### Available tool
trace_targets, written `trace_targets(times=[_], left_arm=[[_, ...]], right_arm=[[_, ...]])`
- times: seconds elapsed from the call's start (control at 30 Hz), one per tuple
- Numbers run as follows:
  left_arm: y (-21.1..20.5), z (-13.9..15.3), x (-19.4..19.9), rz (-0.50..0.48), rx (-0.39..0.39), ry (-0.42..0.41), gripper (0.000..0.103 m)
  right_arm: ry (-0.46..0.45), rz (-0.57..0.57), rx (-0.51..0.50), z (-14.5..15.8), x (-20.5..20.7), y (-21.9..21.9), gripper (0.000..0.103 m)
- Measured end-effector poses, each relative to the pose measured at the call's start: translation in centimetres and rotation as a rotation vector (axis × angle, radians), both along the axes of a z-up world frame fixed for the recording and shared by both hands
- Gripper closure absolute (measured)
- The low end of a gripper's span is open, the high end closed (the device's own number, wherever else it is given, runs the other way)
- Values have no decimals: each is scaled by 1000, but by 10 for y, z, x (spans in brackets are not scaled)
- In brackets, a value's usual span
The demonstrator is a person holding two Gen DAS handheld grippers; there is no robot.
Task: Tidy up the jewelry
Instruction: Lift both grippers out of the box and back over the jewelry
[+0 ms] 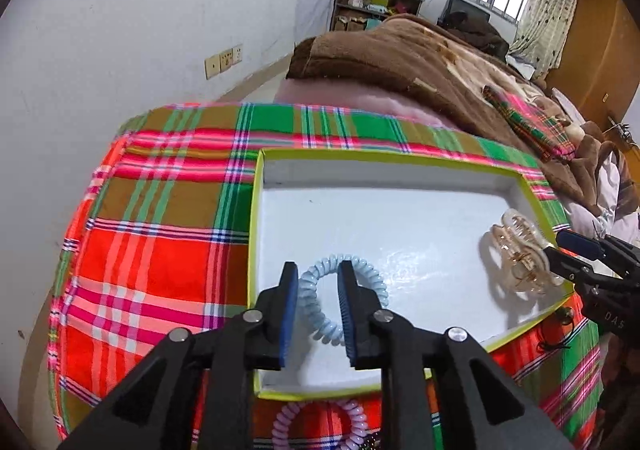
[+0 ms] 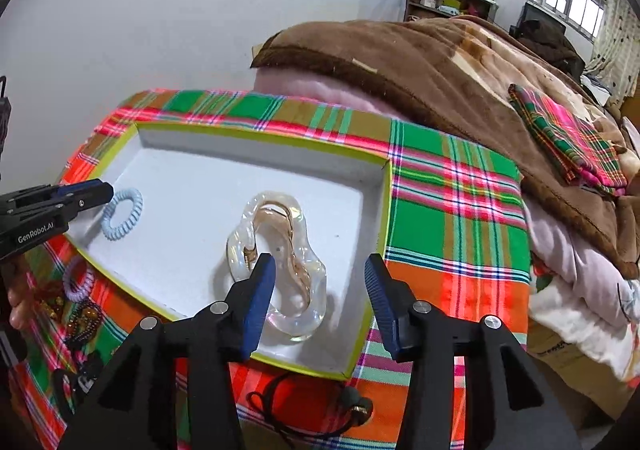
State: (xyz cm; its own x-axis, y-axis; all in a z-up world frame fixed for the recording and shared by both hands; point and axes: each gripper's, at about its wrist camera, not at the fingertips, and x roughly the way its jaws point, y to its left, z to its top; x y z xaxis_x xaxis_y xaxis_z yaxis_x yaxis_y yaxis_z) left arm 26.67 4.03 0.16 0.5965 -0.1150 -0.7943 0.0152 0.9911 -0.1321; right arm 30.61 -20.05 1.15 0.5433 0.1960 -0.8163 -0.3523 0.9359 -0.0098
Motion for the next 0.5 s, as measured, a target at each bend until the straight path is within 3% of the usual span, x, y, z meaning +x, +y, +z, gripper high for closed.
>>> trace_targets(times=[0.17, 0.5], left_arm=[[-2, 20, -18, -4, 4, -45, 80], [-13, 47, -87, -27, -8, -102, 80]], right_arm=[[-43, 5, 37, 19, -23, -2, 55], [-109, 33, 82, 43, -108, -7, 55]])
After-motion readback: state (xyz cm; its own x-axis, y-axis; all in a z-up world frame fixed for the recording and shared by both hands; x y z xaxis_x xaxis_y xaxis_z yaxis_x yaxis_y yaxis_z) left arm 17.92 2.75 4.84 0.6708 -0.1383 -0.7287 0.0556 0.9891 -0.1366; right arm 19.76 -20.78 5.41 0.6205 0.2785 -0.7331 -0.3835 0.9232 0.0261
